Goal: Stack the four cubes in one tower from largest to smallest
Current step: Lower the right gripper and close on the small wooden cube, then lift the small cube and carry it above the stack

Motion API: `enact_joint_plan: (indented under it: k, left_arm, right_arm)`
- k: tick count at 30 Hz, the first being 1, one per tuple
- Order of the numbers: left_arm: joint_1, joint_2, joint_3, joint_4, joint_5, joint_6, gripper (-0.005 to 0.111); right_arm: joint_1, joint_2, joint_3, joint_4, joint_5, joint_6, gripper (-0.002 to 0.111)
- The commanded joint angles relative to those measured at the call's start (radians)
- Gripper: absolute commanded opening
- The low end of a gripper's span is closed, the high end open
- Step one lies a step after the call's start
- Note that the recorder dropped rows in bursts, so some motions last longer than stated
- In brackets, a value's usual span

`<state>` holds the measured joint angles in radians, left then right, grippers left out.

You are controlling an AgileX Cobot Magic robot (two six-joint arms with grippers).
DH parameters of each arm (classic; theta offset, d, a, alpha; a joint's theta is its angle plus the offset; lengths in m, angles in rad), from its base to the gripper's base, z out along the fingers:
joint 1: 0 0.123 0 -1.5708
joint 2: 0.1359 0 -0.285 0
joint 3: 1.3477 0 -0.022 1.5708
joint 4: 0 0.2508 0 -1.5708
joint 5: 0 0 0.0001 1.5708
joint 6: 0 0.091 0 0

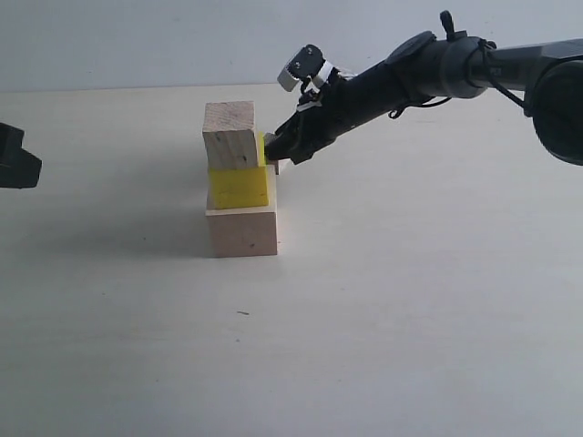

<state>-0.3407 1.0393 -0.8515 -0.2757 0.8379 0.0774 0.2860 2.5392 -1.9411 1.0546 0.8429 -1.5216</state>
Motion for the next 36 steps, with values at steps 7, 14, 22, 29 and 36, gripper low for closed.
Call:
enact_joint_plan:
  k: [7, 14, 22, 29, 36]
  left_arm:
    - [0.002, 0.003, 0.003, 0.002, -0.01, -0.008, 0.0]
    - [0.002, 0.003, 0.003, -0.003, 0.0, -0.008, 0.0]
    - [0.002, 0.003, 0.003, -0.004, 0.057, -0.008, 0.0]
    - [0.002, 0.003, 0.003, -0.004, 0.076, -0.008, 0.0]
    - [0.002, 0.003, 0.003, -0.004, 0.076, -0.006, 0.0]
  right_arm:
    - [-0.004, -0.12, -0.001, -0.274, -0.001, 0.265, 0.0]
    - [-0.004, -0.232, -0.001, -0.427, 0.048, 0.381, 0.0]
    - [-0.048, -0.322, -0.001, -0.339, 0.188, 0.376, 0.0]
    - [-0.139, -0.331, -0.001, -0.157, 0.378, 0.278, 0.0]
    - [-0.164, -0.372, 0.02, -0.074, 0.378, 0.145, 0.0]
